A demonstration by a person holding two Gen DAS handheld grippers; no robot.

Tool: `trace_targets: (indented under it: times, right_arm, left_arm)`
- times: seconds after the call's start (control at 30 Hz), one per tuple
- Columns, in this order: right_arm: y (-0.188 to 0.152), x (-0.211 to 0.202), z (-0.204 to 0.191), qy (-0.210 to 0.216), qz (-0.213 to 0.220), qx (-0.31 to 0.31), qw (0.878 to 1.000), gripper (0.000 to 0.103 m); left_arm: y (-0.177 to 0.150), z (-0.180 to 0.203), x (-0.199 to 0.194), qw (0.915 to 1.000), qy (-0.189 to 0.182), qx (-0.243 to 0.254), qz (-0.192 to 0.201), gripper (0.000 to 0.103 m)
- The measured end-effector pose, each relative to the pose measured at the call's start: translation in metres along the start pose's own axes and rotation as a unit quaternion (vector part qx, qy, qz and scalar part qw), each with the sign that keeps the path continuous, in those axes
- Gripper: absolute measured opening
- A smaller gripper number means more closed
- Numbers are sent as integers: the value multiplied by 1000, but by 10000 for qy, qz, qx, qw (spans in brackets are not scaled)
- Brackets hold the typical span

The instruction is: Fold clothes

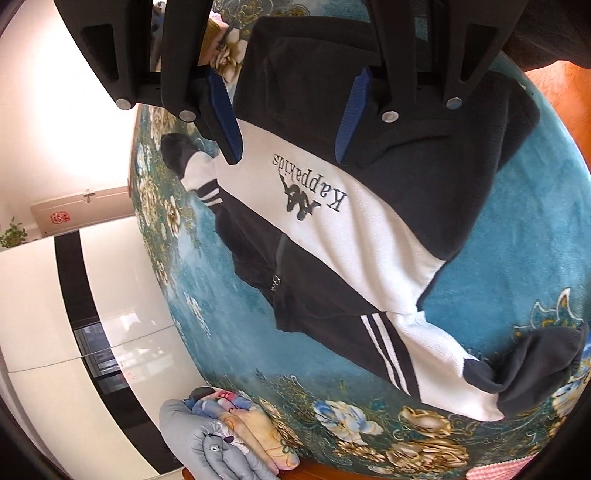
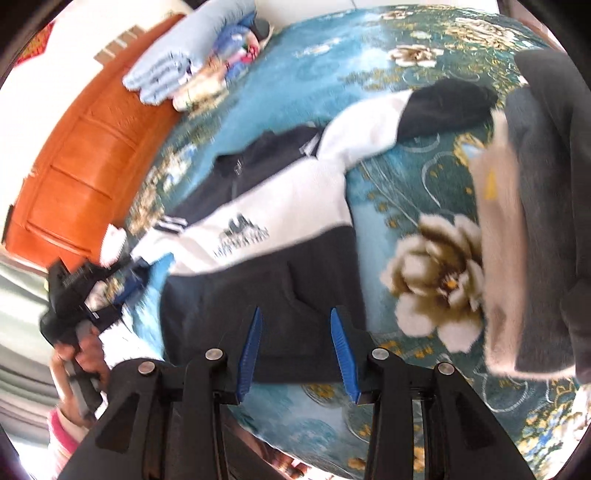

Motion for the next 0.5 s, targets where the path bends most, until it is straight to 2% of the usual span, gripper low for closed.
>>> trace_targets:
  times: [0.1,0.27,0.4,0.5]
  right_arm:
    - [20,3,-14,108,235,-9,9997,50]
    - [55,25,-22,197,341,169,9991,51]
    - [99,32,0,-16,505,512,9974,51]
    - [137,25,26,-257,808,778,9934,51]
  left_arm:
    - [1,-5,1,9999,-146,-18,-70,60]
    - [14,-27,1,9989,-415,-225,-46,63]
    - [31,-43,9,9975,-605,-355,80,64]
    - [41,-46,22,9966,-724,-386,0,64]
Point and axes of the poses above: each gripper's, at about its wrist camera, not at the fingertips, and x roughly the way its jaws point, z to its right, y to its top, the point moved 4 cm from there along x, roughly the way its jaws point, and after that the axes turned 4 degrees about -x, right-handed, at the moved point
